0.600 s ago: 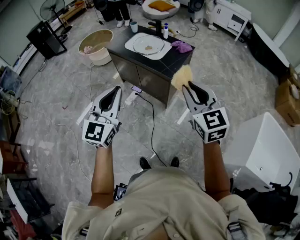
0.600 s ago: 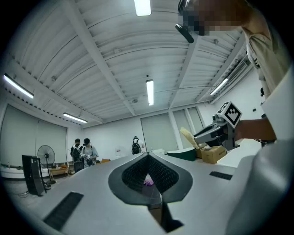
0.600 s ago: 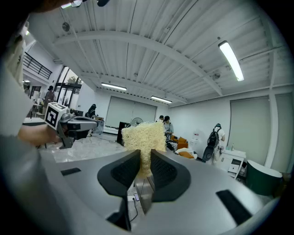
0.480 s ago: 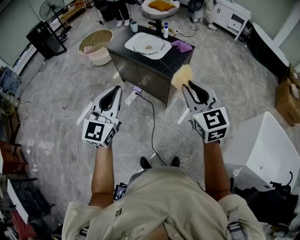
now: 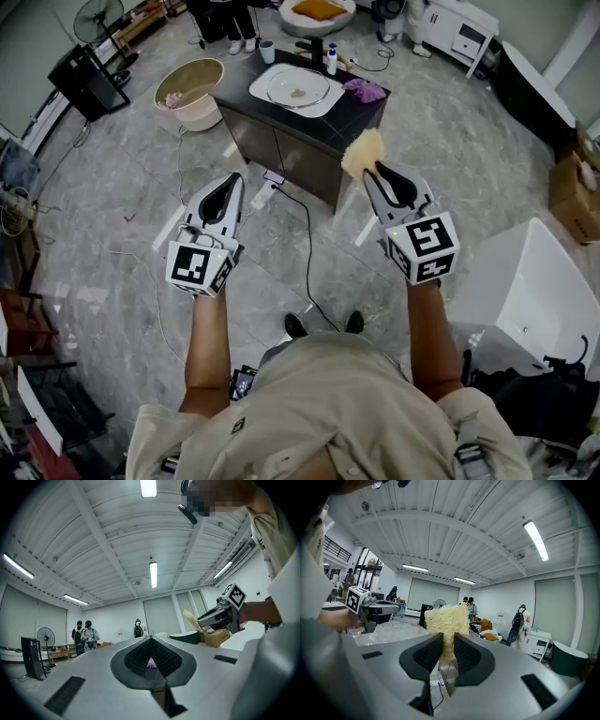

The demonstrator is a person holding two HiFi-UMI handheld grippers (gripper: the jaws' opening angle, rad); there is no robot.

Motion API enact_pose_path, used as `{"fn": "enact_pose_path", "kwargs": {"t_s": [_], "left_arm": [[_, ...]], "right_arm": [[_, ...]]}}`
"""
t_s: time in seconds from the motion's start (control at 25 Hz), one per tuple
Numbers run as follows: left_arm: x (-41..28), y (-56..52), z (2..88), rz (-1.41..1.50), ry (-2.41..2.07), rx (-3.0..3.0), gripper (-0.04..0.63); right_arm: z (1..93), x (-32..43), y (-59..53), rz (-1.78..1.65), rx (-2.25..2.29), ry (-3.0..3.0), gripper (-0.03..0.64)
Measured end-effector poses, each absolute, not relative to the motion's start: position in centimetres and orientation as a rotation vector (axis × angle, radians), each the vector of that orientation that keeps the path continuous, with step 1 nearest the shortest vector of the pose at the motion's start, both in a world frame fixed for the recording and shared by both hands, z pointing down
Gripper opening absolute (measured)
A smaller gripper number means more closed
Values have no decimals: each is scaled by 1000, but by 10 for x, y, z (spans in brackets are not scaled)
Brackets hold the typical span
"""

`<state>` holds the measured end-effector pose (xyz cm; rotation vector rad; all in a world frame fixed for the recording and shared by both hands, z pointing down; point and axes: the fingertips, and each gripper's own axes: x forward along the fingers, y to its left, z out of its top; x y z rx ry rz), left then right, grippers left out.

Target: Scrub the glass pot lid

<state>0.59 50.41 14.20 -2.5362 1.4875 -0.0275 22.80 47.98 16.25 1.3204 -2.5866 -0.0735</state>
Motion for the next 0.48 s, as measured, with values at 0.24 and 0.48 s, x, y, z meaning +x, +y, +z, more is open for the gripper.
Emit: {"fn": "enact_pose_path", "kwargs": {"t_s": [0.24,0.48], "left_arm": [[-23,501,149,-4,1459,-2564,14],[-58,504,144,16,1445,-2557,14]], "right_arm": [[161,196,481,-3,1351,-2635,83],[151,156,484,-33,1355,-2613,81]]}}
